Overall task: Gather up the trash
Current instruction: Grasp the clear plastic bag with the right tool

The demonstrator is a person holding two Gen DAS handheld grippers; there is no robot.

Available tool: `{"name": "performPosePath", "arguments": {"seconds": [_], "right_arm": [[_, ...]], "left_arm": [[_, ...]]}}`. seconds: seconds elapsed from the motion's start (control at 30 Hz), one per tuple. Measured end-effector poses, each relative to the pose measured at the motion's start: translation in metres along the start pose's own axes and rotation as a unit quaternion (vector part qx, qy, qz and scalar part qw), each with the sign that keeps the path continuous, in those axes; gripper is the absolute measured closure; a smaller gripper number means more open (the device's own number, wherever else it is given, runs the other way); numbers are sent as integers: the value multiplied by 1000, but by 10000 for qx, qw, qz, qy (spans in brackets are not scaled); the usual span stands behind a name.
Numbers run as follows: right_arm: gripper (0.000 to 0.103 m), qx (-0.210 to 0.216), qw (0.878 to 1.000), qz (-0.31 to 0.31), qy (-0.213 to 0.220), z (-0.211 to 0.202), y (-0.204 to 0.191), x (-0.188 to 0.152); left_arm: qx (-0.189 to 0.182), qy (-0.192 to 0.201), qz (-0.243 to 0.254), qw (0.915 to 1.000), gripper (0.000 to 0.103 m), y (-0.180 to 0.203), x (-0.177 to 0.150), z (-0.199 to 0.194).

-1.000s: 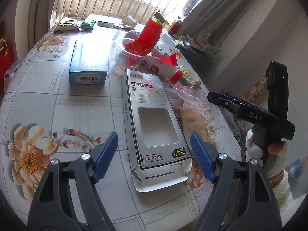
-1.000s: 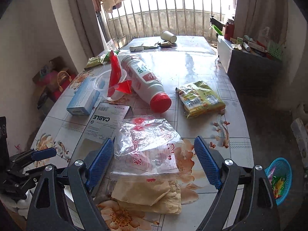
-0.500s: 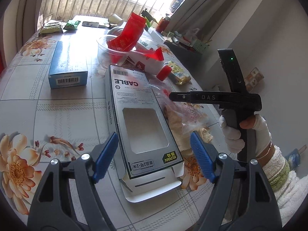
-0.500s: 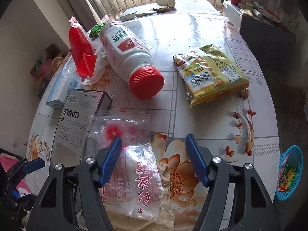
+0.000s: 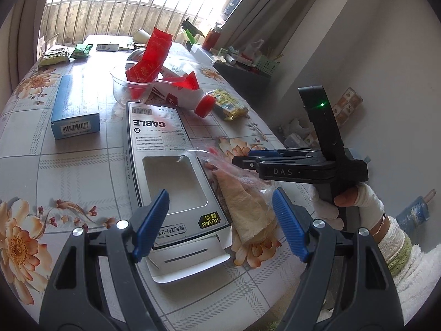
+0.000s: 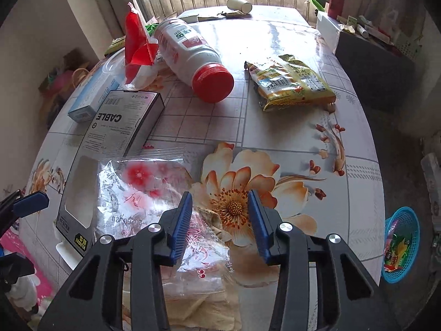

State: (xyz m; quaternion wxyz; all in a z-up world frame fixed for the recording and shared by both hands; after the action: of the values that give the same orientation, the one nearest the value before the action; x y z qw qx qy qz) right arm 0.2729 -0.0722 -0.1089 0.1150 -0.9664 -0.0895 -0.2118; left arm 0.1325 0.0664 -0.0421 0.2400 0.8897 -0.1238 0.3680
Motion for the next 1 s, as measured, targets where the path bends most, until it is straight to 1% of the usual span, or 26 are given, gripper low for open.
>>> {"name": "performPosePath", "arguments": {"seconds": [0.1, 0.2, 0.33, 0.43, 0.53, 0.63, 0.7, 0.77, 0.8, 0.83, 0.9, 1.0], "right_arm": [[62, -43, 10000, -66, 30, -6, 1, -10], [62, -218, 9997, -131, 71, -13, 4, -23], [62, -331, 9994, -9, 131, -27, 19, -45], [62, -336, 9991, 216, 151, -38, 33, -62], [62, -298, 9982, 497, 173, -49, 45, -79], [62, -110, 9963, 826, 203, -58, 59, -88], [61, 144, 9941, 1034, 309, -64, 63, -86], [46, 563, 9891, 1312, 354, -67, 65, -80], [32, 781, 9854, 1466, 372, -67, 64, -76], [30, 978, 9817, 1593, 371, -67, 62, -71], [30, 1337, 9760, 1693, 304, -64, 50, -63], [24, 1675, 9687, 1809, 285, -60, 36, -53]], "left_arm": [[-135, -39, 163, 9998, 30, 16, -3, 0], [-304, -64, 358, 9989, 30, 35, -9, 1], [-542, -119, 595, 9967, 31, 61, -19, 8], [-665, -279, 753, 9945, 41, 77, -30, 20], [-575, -450, 862, 9936, 53, 86, -42, 33], [-663, -568, 906, 9920, 57, 92, -50, 39], [-692, -628, 942, 9912, 57, 95, -54, 41], [-692, -664, 951, 9908, 58, 96, -56, 43], [-699, -671, 937, 9909, 59, 96, -57, 44], [-703, -679, 911, 9910, 59, 96, -58, 44], [-695, -702, 829, 9917, 59, 94, -59, 46], [-661, -726, 661, 9930, 60, 88, -60, 49]]}}
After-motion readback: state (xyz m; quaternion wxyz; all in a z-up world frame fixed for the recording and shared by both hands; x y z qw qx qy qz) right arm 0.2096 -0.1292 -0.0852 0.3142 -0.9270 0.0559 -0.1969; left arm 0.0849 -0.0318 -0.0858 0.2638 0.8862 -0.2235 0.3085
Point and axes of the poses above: each gripper's, at about its wrist camera, not at the fingertips, and z roughly the way its jaws point, y to its right, x to its top, the point moved 3 cm from there along z, roughly the way its jaws point, and after that the axes turned 8 degrees about z, right-handed, at the moved point
